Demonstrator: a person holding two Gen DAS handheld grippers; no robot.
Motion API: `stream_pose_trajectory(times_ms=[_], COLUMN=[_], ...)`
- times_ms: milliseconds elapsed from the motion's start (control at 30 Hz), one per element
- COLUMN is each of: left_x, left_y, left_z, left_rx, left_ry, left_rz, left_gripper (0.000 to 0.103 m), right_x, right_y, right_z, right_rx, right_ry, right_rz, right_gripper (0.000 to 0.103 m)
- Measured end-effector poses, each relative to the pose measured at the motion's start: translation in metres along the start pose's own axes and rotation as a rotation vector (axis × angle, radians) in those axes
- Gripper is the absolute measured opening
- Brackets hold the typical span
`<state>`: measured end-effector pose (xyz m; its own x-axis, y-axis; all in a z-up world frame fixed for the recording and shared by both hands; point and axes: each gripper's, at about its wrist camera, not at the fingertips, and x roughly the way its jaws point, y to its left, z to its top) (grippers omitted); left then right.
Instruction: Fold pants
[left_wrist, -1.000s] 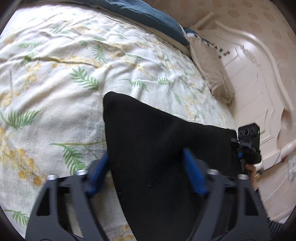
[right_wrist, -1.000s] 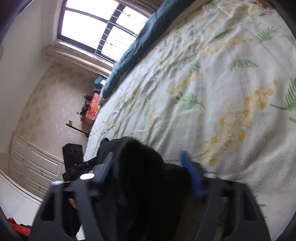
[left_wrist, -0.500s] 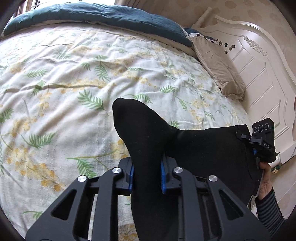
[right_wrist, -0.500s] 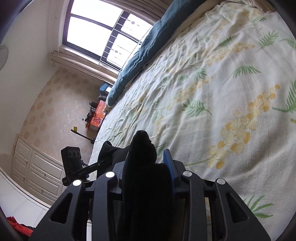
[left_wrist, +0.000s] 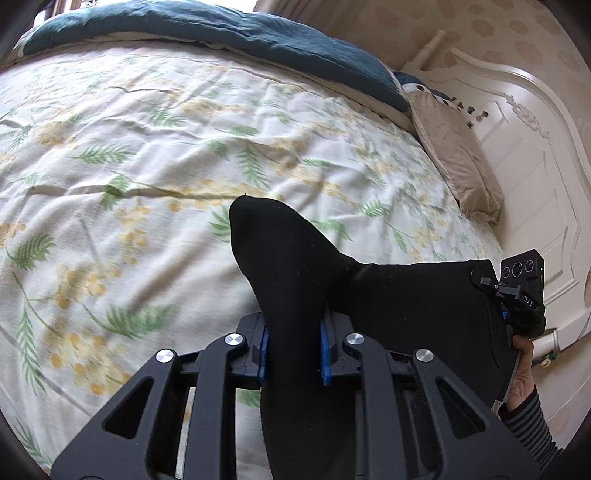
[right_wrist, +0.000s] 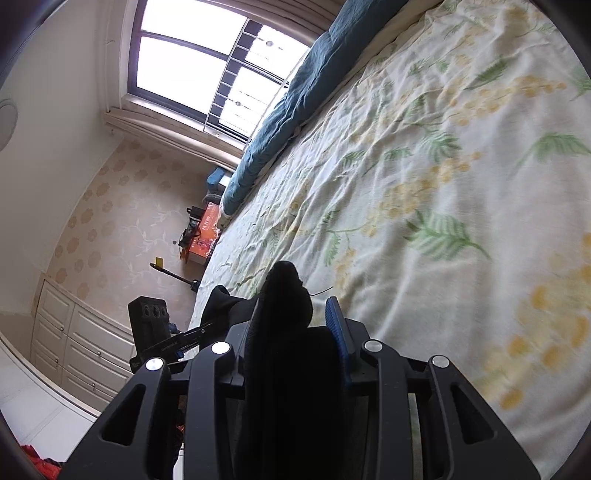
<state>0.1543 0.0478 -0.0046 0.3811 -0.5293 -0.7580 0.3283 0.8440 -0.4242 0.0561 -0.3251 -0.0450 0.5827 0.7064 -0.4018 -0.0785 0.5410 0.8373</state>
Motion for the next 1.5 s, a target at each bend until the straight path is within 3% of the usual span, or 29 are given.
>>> stream_pose_trajectory(times_ms=[333,533,933,1033,1200,1300,1400,1500], left_x=[0.009,0.008,0.010,0.011,0.011,0.006,-0.005,-0.016], left_y=[0.030,0.040,0.040,0.040,0.042,0.043,0.042,0.043], left_z=[0.017,0.010,0.009,0.009,0.007,0.003,-0.005,-0.019], left_rx=[-0.060,-0.101,-0.090,-0.096,-0.109,-0.119,-0.114,-0.113], left_ry=[-0.001,-0.022,-0.019,-0.015,-0.019,-0.024,-0.022,-0.020], left_rz=[-0.013,-0.064,-0.066,-0.064,-0.048,-0.056,-0.076,-0.091], left_gripper=[0.019,0.020,0.023,0.027,0.045,0.057,0.068,0.070], right_x=[0.038,0.039,0.032,0.031,0.026,0.019,0.003,-0.019], right_y=[-0.003,-0.017,-0.023,-0.024,-0.026,-0.027,-0.023,-0.015], right_z=[0.021,0.020,0.015,0.015,0.011,0.008,0.003,-0.008], right_rx=[0.029,0.060,0.072,0.074,0.079,0.098,0.119,0.110], right_ry=[0.043,0.047,0.042,0.041,0.037,0.025,0.000,-0.023], right_rz=[-0.001,0.031,0.042,0.043,0.048,0.063,0.084,0.067], right_gripper=[0.032,0.031,0.031,0.031,0.032,0.042,0.060,0.073])
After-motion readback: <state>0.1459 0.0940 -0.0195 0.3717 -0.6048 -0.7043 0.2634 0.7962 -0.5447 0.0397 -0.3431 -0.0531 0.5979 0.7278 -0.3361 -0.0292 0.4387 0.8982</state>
